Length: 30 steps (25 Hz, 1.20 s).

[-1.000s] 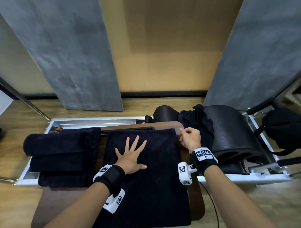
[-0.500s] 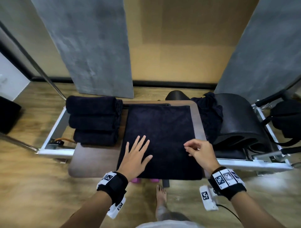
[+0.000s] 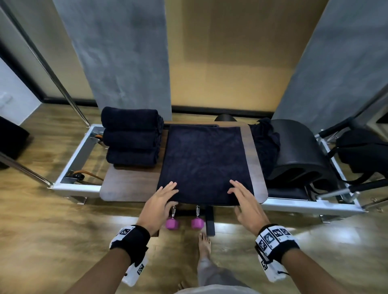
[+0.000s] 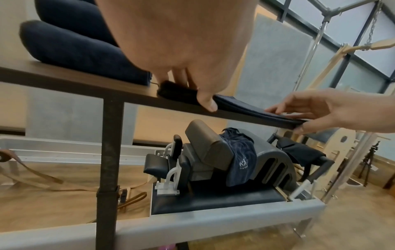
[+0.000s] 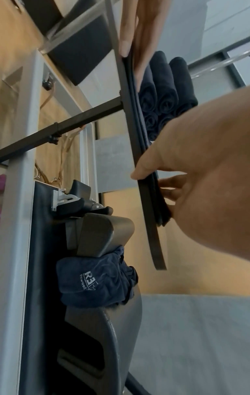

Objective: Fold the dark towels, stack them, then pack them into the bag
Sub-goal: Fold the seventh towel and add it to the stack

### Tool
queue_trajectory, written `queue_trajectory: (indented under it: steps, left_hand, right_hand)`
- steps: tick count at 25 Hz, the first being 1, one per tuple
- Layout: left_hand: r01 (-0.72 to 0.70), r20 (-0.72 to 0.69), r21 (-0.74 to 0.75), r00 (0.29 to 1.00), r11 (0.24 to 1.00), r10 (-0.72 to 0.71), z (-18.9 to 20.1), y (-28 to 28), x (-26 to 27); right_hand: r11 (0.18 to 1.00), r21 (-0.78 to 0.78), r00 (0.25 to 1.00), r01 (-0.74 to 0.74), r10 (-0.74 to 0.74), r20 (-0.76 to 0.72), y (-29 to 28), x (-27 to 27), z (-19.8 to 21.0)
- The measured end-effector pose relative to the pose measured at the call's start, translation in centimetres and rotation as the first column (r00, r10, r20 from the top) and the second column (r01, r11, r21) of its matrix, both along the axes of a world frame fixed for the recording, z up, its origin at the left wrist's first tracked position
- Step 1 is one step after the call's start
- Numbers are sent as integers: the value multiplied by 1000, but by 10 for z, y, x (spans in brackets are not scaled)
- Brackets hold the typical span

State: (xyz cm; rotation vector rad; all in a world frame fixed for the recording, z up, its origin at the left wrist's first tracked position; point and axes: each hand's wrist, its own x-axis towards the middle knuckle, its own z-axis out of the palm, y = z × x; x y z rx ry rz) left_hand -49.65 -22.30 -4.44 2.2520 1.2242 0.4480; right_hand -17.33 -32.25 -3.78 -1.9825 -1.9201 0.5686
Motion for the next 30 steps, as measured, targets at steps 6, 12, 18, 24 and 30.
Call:
queue_trajectory:
  steps: [6,12,18,24,30]
  left_hand:
    - [-151,61,33,987,988,148,34,18,-4]
    - [-249,251,35,940,968,233,69,75,21]
    - [-342,274,0,903,940,329,74,145,61]
    - [-403,82,-46,910,914,406,52,190,99]
    - [-254,-60,212,960,944,272,26,173,116]
  right_hand:
    - [988,25,949,151,-138,-284,3,17,28]
    - [940,-16,758,341,-285,-587,64,57,80]
    - [933,25,750,360,-273,-602,156,89,75]
    - [899,-83,770,430,-413,-486,225,106,34]
    - [833,186,827,521,-439,-350,217,111,18]
